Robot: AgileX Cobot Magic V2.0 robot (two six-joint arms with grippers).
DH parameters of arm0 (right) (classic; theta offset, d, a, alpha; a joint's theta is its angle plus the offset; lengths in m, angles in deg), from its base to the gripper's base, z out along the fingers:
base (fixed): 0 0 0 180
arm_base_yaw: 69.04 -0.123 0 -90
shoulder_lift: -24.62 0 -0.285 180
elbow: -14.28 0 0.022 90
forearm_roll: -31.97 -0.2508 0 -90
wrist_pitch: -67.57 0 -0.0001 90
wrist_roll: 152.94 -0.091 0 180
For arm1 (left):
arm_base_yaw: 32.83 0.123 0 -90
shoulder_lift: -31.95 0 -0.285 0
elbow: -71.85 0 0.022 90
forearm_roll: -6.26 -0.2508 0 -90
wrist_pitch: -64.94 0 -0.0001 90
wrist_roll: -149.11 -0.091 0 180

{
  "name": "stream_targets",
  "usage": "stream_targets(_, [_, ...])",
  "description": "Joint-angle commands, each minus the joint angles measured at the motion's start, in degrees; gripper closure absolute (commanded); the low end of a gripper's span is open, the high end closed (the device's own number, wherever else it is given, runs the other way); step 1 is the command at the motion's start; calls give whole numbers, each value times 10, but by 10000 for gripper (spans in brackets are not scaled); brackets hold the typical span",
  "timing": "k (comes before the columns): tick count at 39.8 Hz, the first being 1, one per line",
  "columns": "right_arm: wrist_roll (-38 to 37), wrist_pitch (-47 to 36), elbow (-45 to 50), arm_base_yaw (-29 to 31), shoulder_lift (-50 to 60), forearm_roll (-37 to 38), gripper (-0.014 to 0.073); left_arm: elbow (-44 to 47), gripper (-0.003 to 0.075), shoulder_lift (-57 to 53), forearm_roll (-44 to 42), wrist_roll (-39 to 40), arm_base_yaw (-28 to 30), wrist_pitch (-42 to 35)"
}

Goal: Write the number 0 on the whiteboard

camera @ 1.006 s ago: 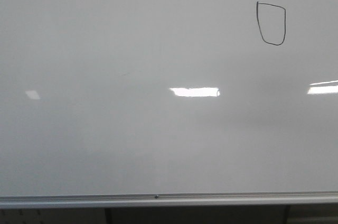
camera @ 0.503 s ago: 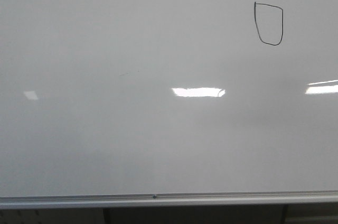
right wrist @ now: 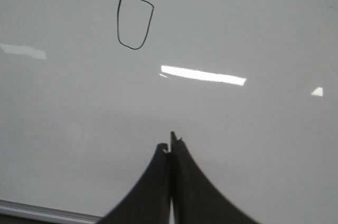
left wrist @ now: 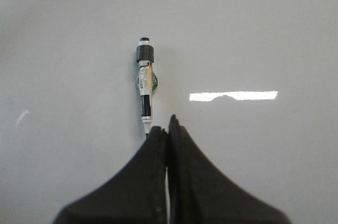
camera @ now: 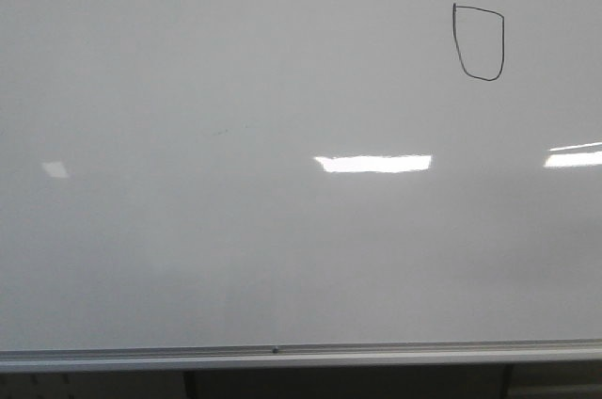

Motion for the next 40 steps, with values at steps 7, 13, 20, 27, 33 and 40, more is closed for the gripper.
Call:
stream_targets(7, [-5, -8, 13, 28, 49, -15, 654, 12, 740, -10, 1, 6, -4, -48])
stream_targets(13, [-5, -1, 13, 28, 50, -17, 654, 12, 740, -10, 1, 6, -4, -48])
stream_targets(20, [-5, -1, 13, 28, 49, -17, 654, 12, 740, -10, 1, 6, -4, -48])
stream_targets(27, [-5, -1, 13, 28, 49, -17, 654, 12, 740, -10, 1, 6, -4, -48])
stream_targets(33, [-5, -1, 13, 28, 49, -17, 654, 12, 740, -10, 1, 6, -4, -48])
stream_targets(40, [-5, -1, 13, 28, 49, -17, 654, 12, 740, -10, 1, 6, -4, -48])
